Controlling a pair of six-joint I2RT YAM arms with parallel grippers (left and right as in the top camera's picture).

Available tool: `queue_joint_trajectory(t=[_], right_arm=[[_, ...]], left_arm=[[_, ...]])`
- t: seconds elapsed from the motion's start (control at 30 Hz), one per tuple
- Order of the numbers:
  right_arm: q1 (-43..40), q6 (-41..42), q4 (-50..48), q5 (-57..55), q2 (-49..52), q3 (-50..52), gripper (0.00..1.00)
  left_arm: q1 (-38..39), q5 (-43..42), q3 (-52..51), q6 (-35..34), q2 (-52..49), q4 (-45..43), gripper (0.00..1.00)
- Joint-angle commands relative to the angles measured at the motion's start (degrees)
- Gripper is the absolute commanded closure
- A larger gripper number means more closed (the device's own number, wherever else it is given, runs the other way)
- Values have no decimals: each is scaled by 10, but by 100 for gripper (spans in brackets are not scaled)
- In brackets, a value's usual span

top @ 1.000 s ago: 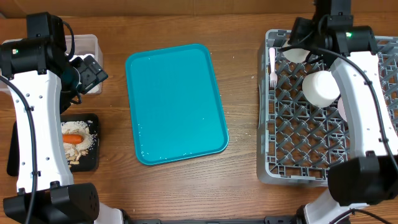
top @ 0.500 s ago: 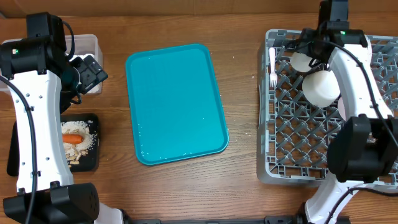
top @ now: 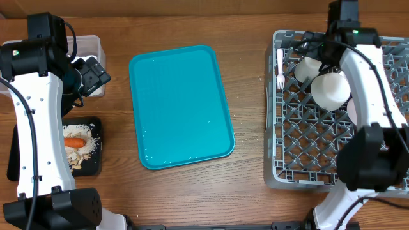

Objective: Sort waste into correct bins and load items into the dishwasher rack
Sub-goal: 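Set the cup down in the rack and open the right gripper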

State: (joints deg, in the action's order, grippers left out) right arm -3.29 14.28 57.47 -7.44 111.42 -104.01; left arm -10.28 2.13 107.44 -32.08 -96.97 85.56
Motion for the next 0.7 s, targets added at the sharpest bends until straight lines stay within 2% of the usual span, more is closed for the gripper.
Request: queue_joint_trajectory(t=[0.0, 0.07, 0.2, 0.27, 0.37, 0.53, 0.67], right_arm=[[1, 37, 37, 2, -82, -47, 0], [1, 51, 74, 21, -103, -55, 0], [1, 50, 135, 148, -138, -56, 1], [5, 50, 168, 190, -141, -56, 6], [25, 30, 201, 186, -136, -35, 11], [70, 3, 181, 175, -129, 44, 11], [96, 8, 123, 159, -129, 113, 12]], left_arm=[[-3, -3, 5, -9, 1, -1, 0], [-3, -2, 5, -9, 1, -1, 0], [-3, -3, 5, -9, 1, -1, 0], [-3, -3, 5, -9, 1, -1, 0], [-3, -3, 5, -9, 1, -1, 0], [-3, -3, 5, -9, 1, -1, 0], [-3, -3, 5, -9, 1, -1, 0]])
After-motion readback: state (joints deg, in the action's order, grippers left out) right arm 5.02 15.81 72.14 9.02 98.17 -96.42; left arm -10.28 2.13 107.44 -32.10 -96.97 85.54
